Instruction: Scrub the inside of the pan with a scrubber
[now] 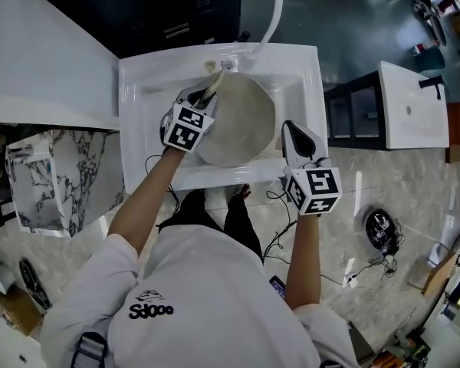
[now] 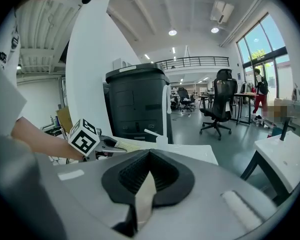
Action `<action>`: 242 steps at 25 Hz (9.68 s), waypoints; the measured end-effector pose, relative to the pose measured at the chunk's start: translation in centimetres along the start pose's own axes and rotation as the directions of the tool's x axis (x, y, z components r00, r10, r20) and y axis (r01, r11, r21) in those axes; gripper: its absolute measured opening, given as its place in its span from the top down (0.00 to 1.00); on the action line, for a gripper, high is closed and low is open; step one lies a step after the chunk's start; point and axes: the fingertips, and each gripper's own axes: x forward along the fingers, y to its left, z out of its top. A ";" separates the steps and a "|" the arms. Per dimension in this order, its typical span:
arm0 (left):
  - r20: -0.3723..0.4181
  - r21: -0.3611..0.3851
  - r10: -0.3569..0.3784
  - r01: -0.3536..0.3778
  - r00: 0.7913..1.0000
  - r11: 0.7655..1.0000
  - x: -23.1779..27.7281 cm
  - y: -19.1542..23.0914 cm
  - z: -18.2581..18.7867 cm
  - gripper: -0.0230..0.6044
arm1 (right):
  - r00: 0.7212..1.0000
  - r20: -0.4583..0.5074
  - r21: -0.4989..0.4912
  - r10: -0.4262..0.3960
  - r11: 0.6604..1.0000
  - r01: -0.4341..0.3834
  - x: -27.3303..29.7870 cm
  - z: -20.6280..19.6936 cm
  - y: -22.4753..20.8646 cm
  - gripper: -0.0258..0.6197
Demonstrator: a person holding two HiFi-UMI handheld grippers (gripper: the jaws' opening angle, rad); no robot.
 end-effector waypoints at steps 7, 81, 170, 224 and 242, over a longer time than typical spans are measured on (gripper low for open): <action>-0.117 0.014 0.036 -0.034 0.992 0.999 4.3 -0.4 -2.8 0.86 | 0.999 -0.035 0.028 0.001 1.000 0.000 0.3 -1.6 -0.6 0.95; -0.344 -0.291 -0.874 0.847 0.342 0.445 4.1 -22.4 -7.3 0.86 | 0.998 -0.017 0.099 -0.064 0.993 0.066 -2.6 -5.3 -3.6 0.95; -0.571 0.080 -0.369 0.497 0.734 0.864 14.5 -9.4 -7.3 0.86 | 0.985 -0.114 0.132 0.131 0.984 -0.116 1.6 -7.6 -3.5 0.95; -0.779 0.198 -0.169 0.492 0.604 0.848 8.2 -5.8 -13.4 0.86 | 0.979 -0.060 0.279 0.195 0.945 -0.171 5.2 -7.3 1.2 0.95; -0.834 0.076 -0.381 0.768 0.398 0.636 6.8 -16.2 -14.0 0.86 | 0.992 -0.058 0.325 0.116 0.941 -0.091 3.4 -8.6 -1.4 0.95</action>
